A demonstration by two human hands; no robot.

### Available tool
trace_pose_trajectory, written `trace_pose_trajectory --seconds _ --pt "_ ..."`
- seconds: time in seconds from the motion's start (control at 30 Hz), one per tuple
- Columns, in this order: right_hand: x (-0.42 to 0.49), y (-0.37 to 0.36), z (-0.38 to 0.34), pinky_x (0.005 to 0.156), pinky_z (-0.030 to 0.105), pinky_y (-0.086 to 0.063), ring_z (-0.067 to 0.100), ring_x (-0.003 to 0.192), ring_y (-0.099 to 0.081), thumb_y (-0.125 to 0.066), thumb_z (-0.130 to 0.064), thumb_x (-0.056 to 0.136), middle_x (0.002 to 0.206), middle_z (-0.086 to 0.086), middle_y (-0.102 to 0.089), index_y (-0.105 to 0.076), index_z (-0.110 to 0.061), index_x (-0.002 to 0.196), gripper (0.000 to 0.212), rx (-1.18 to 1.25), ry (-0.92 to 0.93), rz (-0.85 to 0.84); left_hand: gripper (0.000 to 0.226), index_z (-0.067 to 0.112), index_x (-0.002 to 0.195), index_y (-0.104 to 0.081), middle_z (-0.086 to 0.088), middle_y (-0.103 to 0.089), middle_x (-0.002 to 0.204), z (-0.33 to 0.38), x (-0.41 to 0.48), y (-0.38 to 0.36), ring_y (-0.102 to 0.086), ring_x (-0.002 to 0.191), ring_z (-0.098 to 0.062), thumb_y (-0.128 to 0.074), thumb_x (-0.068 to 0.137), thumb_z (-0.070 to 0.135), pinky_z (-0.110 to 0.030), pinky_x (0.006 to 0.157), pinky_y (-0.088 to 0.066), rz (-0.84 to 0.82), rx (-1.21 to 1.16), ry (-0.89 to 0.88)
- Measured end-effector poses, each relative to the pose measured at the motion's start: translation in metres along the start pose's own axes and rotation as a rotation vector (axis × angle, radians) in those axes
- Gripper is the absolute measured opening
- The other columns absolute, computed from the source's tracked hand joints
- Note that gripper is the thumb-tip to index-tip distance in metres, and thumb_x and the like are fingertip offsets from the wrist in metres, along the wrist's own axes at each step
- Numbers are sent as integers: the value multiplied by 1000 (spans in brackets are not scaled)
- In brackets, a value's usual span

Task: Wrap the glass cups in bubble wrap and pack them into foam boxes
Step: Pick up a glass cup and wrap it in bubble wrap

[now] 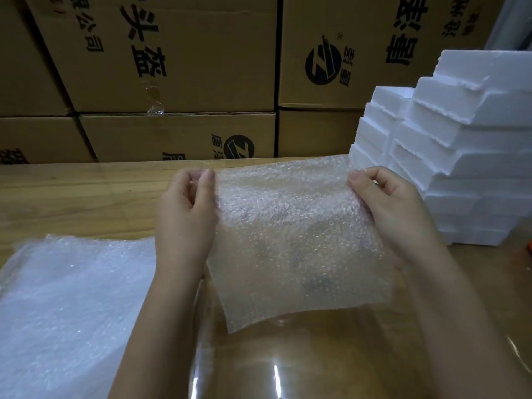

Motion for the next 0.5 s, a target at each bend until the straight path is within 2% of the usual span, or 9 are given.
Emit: trace_pose_trajectory --seconds 0.03,0.07,0.13,0.17,0.23,0.3,0.33,0.4,0.5 --pt "0 3 -2 58 24 -44 13 56 -51 -57 -37 92 62 1 -55 -61 -21 77 22 6 -2 26 9 27 93 -54 14 -60 80 5 -2 3 -59 71 -6 -52 95 35 -33 61 -51 36 63 -32" --pt "-1 8 -5 62 28 -47 16 61 -55 -58 -36 92 68 4 -59 -62 -21 82 18 28 -6 60 10 29 100 -51 11 -57 93 15 -5 9 -58 80 -8 -55 93 36 -36 67 -53 87 128 -86" --pt "-3 13 -9 57 23 -51 10 59 -61 -61 -29 91 67 -5 -64 -61 -19 89 10 164 -20 101 10 30 95 -51 13 -50 94 41 -13 14 -53 80 -5 -60 90 33 -35 68 -53 123 146 -250" --pt "-4 12 -10 53 21 -51 6 58 -63 -63 -23 90 66 -10 -67 -60 -18 93 7 237 -31 100 10 32 87 -51 15 -51 86 54 -17 8 -52 74 -3 -61 89 32 -29 64 -51 52 117 -318" --pt "-9 3 -17 53 22 -53 5 64 -67 -66 -14 86 73 -10 -70 -60 -17 102 17 367 -43 54 12 33 77 -53 12 -57 74 75 -33 -21 -53 62 -1 -60 85 39 -14 55 -43 -264 35 -367" --pt "-16 -9 -30 56 19 -53 5 69 -69 -69 -10 80 76 -9 -71 -59 -19 102 25 456 -5 -9 20 34 78 -56 15 -61 77 87 -58 -53 -57 63 -1 -55 78 54 -11 53 -43 -584 52 -373" --pt "-21 -14 -37 58 16 -52 3 71 -68 -70 -12 77 76 -11 -71 -59 -21 100 27 461 32 -27 27 36 82 -56 18 -61 81 88 -69 -65 -59 68 -1 -54 74 62 -13 54 -46 -676 125 -391" --pt "-30 -24 -47 62 12 -51 1 74 -68 -72 -20 70 78 -14 -71 -60 -26 97 30 422 86 -59 41 40 90 -50 20 -58 88 87 -81 -75 -59 76 1 -50 67 74 -23 59 -52 -698 306 -450" --pt "-39 -46 -49 58 21 -51 9 64 -63 -75 -22 69 72 -9 -66 -63 -25 86 21 494 78 -177 50 41 103 -45 21 -52 94 89 -82 -75 -56 80 3 -51 65 73 -27 62 -52 -623 410 -506"
Point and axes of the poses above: each hand's wrist, its own x-axis towards the middle knuckle, its own y-axis out of the back of the hand, z = x × y, the point moved 10 cm from there along x, towards the middle knuckle
